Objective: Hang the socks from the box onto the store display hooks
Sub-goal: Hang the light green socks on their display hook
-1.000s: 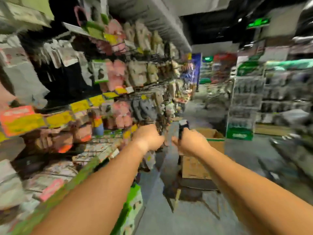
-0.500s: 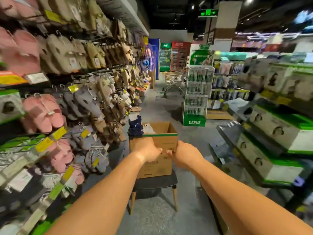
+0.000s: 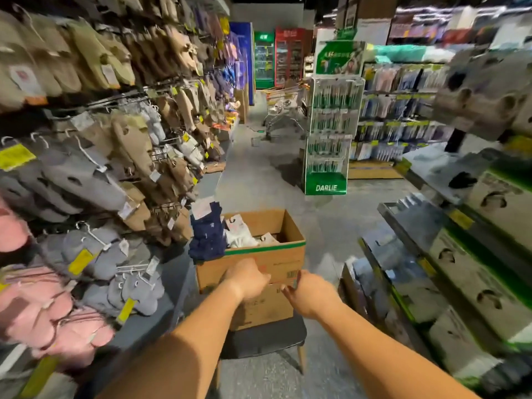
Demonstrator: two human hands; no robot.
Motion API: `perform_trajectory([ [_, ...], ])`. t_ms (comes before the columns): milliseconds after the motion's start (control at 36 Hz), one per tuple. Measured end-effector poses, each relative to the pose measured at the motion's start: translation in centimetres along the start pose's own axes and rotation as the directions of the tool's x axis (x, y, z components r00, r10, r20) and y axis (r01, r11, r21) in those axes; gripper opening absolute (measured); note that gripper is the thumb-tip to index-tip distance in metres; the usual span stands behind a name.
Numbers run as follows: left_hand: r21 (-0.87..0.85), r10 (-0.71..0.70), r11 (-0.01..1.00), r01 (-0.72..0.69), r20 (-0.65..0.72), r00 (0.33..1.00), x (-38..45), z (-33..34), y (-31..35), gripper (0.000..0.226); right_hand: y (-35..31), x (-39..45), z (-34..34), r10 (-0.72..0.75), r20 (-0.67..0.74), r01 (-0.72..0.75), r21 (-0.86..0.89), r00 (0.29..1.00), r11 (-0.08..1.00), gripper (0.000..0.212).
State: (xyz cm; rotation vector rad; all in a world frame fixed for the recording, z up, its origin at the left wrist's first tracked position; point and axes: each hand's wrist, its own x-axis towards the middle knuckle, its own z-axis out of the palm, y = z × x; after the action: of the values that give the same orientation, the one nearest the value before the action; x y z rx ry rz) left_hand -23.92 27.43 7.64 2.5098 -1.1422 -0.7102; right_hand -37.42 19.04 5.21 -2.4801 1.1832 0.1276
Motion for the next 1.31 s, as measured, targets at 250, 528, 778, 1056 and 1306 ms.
perform_trajectory([
  [250, -0.121, -0.107, 0.987, 0.104, -0.018, 0.994, 15.0, -0.6, 2.0, 0.026, 2.5, 14.8, -1.8, -0.093, 0.059, 0.095, -0.03, 0.994, 0.995, 0.041],
  [528, -0.432, -0.287, 0.847, 0.312, 0.123, 0.95, 29.6, 0.4, 3.7, 0.037, 3.2, 28.2, -3.7, -0.053, 0.143, 0.047, 0.044, 0.988, 0.998, 0.03],
  [778, -0.747, -0.445, 0.244, 0.619, 0.481, 0.756, 39.6, 3.8, 2.7, 0.03, 2.8, 39.0, 1.2, 0.087, 0.453, -0.108, 0.02, 0.887, 0.994, 0.044],
  [1056, -0.745, -0.507, -0.208, 0.634, 0.636, 0.581, 46.3, 12.4, -0.7, 0.036, 2.8, 47.0, 7.7, 0.299, 0.6, -0.411, 0.055, 0.742, 0.91, 0.043],
  [1306, -0.69, -0.464, -0.201, 0.696, 0.692, 0.553, 49.1, 15.2, -2.0, 0.035, 1.0, 47.8, 10.7, 0.232, 0.654, -0.161, -0.168, 0.72, 0.972, 0.036],
])
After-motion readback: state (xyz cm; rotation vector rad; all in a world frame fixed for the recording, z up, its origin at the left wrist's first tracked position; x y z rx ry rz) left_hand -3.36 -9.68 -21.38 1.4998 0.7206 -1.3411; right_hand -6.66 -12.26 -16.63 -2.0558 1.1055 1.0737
